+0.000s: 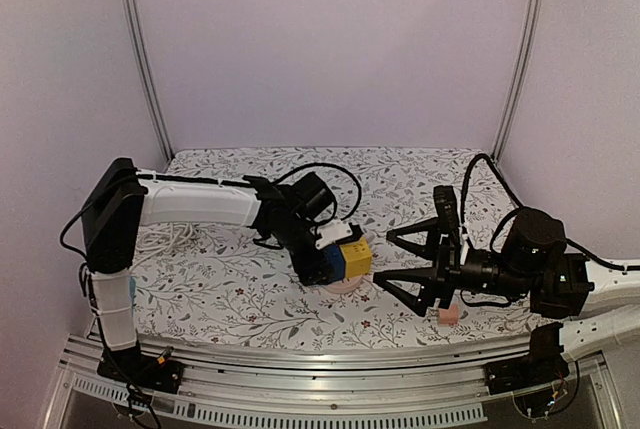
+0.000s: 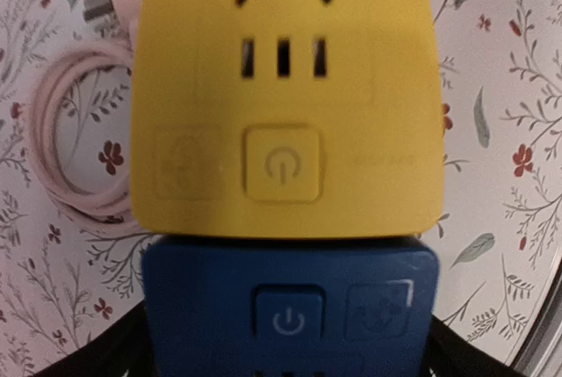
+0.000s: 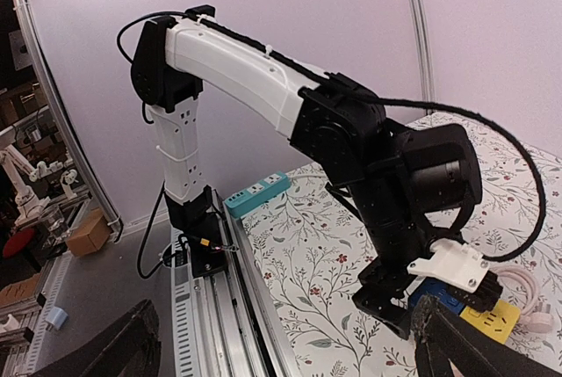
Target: Insert the plug
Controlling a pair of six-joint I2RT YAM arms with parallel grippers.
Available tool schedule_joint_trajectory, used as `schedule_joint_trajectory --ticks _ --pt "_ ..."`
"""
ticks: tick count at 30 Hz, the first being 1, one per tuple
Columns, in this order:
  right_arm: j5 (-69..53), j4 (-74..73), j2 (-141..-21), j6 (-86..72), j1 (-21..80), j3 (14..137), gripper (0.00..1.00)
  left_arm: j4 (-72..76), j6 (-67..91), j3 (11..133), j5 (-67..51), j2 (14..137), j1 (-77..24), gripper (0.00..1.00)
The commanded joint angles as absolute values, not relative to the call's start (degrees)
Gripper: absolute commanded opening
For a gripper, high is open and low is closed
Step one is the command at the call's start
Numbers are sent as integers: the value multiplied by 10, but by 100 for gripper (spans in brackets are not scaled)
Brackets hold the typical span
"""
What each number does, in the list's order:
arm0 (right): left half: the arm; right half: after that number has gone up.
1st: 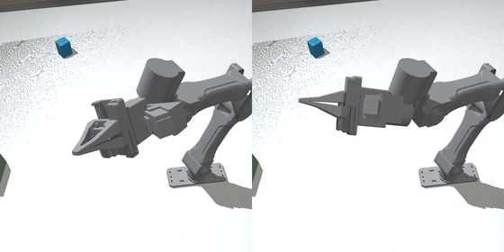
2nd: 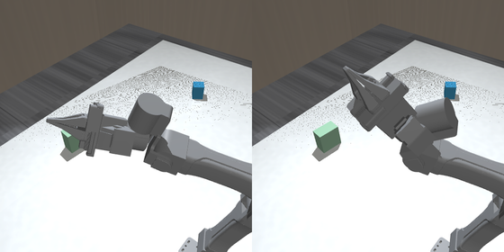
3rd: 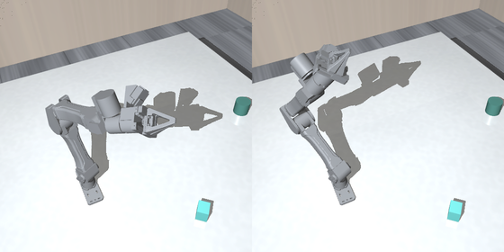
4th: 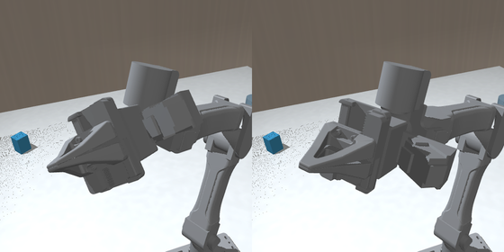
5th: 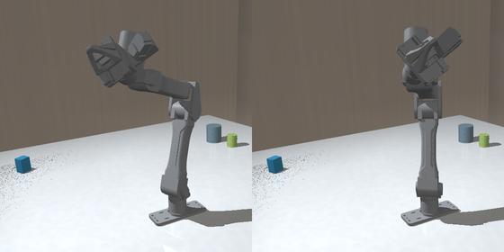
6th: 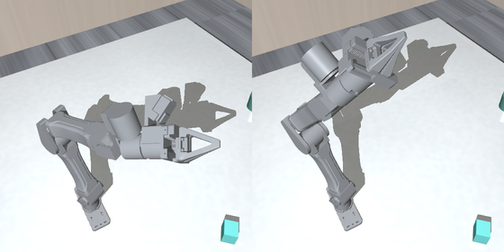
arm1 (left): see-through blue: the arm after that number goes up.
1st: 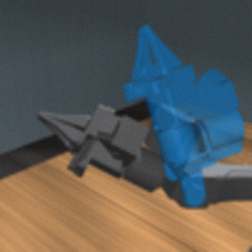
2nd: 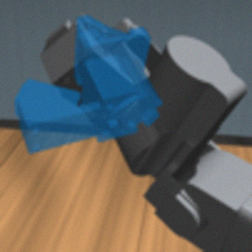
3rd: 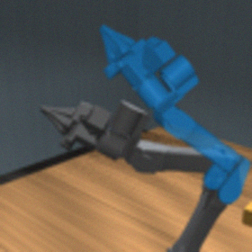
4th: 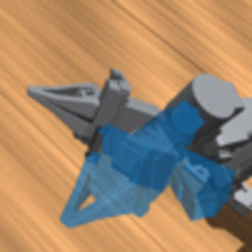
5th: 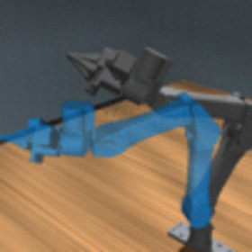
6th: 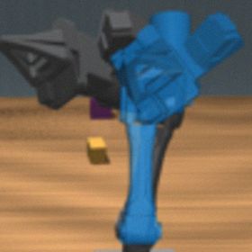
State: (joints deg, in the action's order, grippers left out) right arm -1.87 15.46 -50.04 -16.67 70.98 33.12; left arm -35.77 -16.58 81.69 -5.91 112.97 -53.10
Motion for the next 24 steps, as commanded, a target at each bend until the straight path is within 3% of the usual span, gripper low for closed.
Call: schedule_joint_trajectory --ticks 1,13,24 --pt "-15 151 -505 -165 713 337 99 -430 -148 765 -12 1186 -532 99" --pt "-12 149 -504 -166 713 338 99 -404 -133 758 14 1082 -530 99" --pt "-4 144 -505 -166 713 339 99 -338 -97 711 107 889 -514 99"
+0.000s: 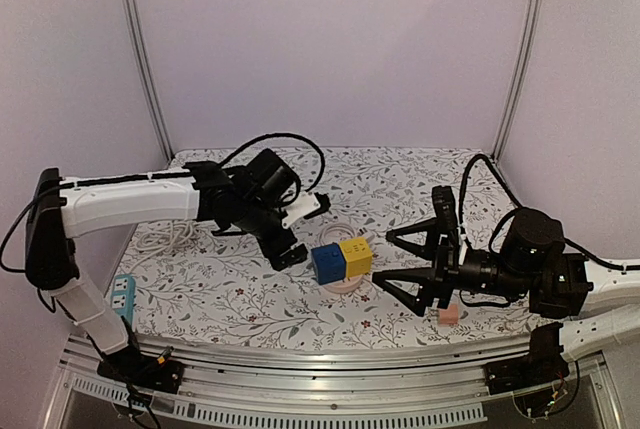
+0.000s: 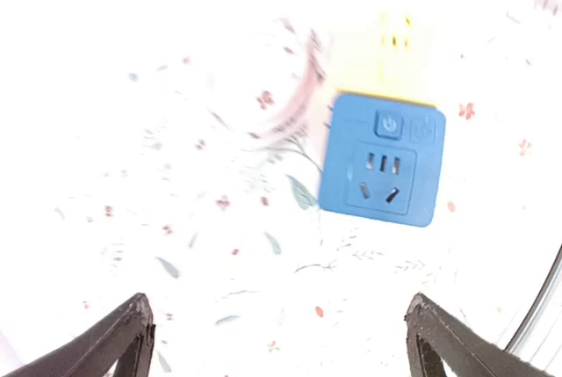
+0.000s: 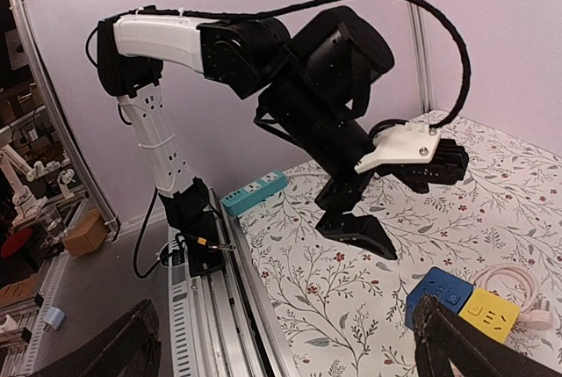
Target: Insert the plug
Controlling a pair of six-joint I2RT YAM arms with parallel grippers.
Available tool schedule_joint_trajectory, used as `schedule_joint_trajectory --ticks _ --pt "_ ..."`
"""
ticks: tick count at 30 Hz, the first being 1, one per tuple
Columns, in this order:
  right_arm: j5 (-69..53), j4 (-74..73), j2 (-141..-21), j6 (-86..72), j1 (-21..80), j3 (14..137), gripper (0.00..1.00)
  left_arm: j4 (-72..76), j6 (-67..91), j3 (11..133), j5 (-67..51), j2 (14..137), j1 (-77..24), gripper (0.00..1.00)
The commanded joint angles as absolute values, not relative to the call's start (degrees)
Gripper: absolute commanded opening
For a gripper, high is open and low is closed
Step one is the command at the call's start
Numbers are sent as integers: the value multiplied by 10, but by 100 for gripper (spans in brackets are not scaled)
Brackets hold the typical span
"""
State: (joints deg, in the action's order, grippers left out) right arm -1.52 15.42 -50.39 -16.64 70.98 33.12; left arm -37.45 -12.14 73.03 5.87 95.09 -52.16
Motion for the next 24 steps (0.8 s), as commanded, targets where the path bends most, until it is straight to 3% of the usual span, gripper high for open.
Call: schedule_joint_trajectory --ticks 1,7,14,24 --pt "-3 144 -505 -166 714 339 99 -324 -88 703 132 864 -513 100" --pt "23 140 -505 -173 713 341 99 -226 103 613 352 717 -468 100" --pt "104 131 -517 -193 713 344 99 -406 225 720 334 738 -416 100" --pt "215 94 -725 -244 714 456 99 -391 387 582 367 657 -396 100"
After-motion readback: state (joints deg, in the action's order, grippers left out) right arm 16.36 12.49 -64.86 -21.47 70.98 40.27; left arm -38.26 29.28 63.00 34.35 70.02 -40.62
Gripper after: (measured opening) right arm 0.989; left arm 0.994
